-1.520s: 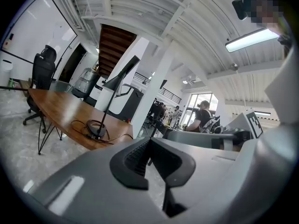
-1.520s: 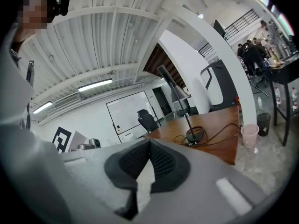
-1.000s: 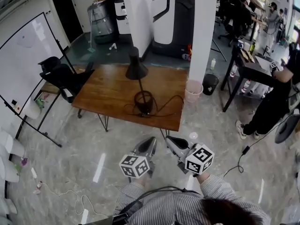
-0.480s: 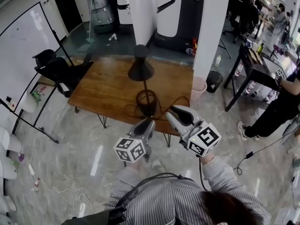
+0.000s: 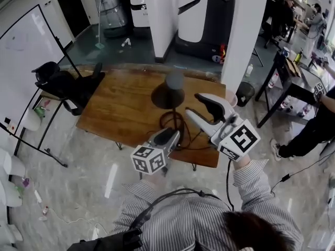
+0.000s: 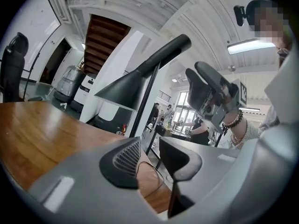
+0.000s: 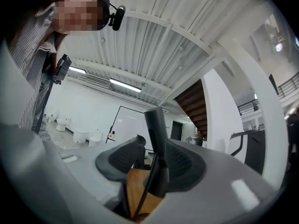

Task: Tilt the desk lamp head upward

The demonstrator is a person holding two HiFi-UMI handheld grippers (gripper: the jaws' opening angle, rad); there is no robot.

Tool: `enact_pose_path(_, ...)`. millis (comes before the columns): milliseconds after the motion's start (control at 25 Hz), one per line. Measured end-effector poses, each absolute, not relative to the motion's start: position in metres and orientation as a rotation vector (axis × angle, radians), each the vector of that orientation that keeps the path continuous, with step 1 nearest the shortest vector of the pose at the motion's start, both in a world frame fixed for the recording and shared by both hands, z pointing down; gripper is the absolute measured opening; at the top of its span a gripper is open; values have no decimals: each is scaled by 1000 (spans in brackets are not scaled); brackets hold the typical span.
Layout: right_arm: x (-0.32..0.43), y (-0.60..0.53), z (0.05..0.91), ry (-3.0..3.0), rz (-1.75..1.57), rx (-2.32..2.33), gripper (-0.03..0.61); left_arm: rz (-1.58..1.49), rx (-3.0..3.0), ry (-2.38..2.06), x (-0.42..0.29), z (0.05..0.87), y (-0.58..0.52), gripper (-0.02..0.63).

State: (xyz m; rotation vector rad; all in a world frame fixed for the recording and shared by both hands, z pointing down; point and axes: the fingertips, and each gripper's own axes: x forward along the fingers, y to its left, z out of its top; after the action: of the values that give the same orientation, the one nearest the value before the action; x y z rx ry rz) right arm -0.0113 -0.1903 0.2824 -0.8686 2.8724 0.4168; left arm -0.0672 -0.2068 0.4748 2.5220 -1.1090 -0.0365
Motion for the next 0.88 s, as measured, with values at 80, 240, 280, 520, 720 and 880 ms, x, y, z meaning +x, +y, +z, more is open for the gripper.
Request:
enact_pose_path(80, -17, -200, 266, 2870, 501, -831, 170, -2, 2516, -1075, -65, 481, -217, 135)
enact_pose_path(240, -30, -206, 243, 2892, 583, -727, 183, 2, 2503, -1058, -63, 487, -235, 135)
enact_pose_path(280, -33, -205, 239, 2901, 606, -696, 192, -4, 2498, -1059, -63, 488, -239, 135)
enact_pose_path(520, -46, -210, 232, 2946, 749, -598, 216, -9, 2488, -1054, -62, 494, -253, 168)
enact_pose_path(720, -53, -206, 225, 2933, 831, -500, 216, 11, 2489, -1038, -57, 497, -260, 167)
enact_pose_path(880, -58, -204, 221, 2918, 877, -462, 216, 26, 2487, -1048, -54, 502, -267, 118)
